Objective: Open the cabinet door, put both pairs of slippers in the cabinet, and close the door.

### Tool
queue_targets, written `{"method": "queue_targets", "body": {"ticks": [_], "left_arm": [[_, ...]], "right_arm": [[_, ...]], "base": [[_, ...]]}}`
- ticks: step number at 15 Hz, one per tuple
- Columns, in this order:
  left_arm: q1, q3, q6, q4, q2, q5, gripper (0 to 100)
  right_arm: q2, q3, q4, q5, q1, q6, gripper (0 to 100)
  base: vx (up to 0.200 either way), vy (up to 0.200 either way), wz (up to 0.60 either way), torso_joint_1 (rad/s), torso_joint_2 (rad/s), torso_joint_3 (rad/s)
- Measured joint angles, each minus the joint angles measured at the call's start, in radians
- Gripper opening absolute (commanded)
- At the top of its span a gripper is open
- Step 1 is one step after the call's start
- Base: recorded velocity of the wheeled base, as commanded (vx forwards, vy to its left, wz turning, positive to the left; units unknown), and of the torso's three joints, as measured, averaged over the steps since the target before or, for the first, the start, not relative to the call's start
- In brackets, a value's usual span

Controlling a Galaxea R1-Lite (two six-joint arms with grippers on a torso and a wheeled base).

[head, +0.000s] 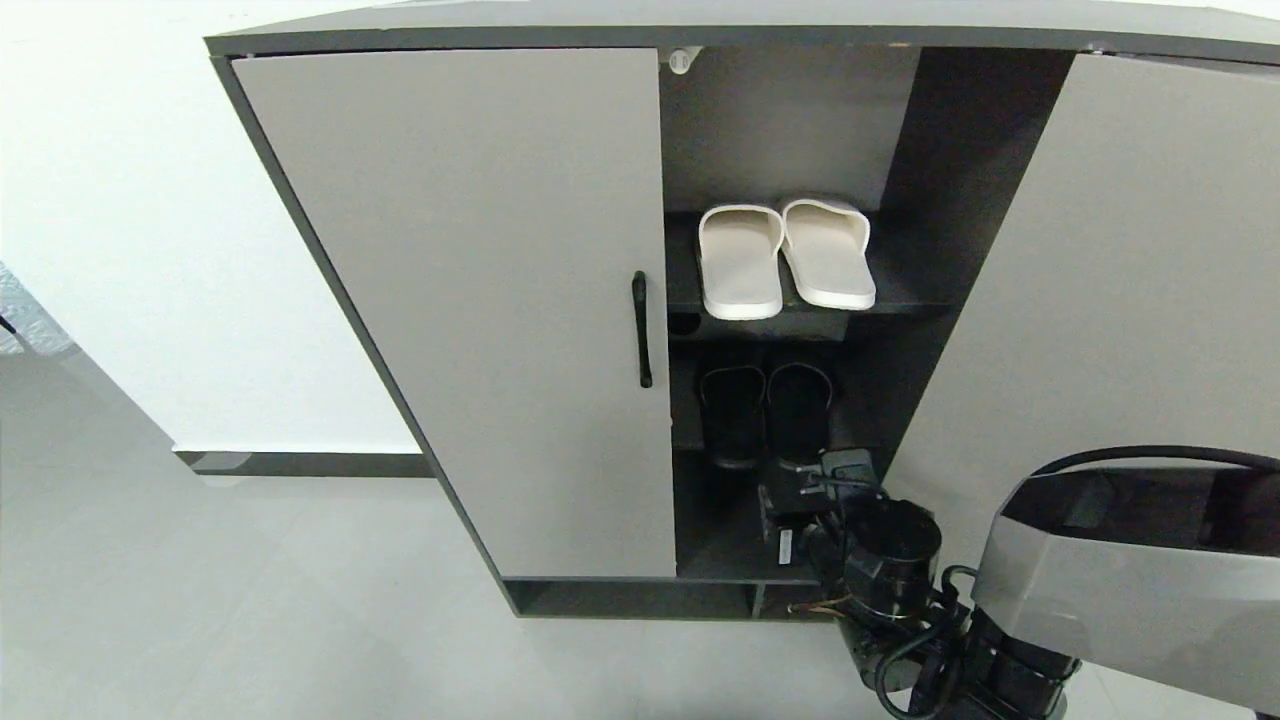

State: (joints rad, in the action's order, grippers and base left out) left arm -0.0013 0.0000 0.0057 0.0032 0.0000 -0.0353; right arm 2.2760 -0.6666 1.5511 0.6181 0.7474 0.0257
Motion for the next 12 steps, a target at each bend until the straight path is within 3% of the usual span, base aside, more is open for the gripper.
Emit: {"method": "queue_targets", "body": {"ticks": [4,8,9,12], "left_arm": [[0.000,0.000,0.000,0.000,0.000,0.000,0],[0.000,0.000,0.000,0.000,0.000,0.000,0],[0.000,0.000,0.000,0.000,0.000,0.000,0],[0.000,0.000,0.000,0.000,0.000,0.000,0]], "right_arm": [[-0.101,0.037,0.002,-0.051,0.029,-0.001,0],[-0.293,0.092,-0.003,-0.258,0.046,0.001,0],[-0.344,0.096,0.000,-0.310,0.050,0.000,0],[-0.469,-0.009,0.014,-0.323,0.051,-0.049,0]], "base": [[-0.200,0.000,0.00,0.002,0.00,0.001],[-0.200,0.000,0.00,0.002,0.00,0.004],[0.000,-0.200,0.00,0.002,0.00,-0.002],[0.000,-0.200,0.00,0.004,0.00,0.004]]}}
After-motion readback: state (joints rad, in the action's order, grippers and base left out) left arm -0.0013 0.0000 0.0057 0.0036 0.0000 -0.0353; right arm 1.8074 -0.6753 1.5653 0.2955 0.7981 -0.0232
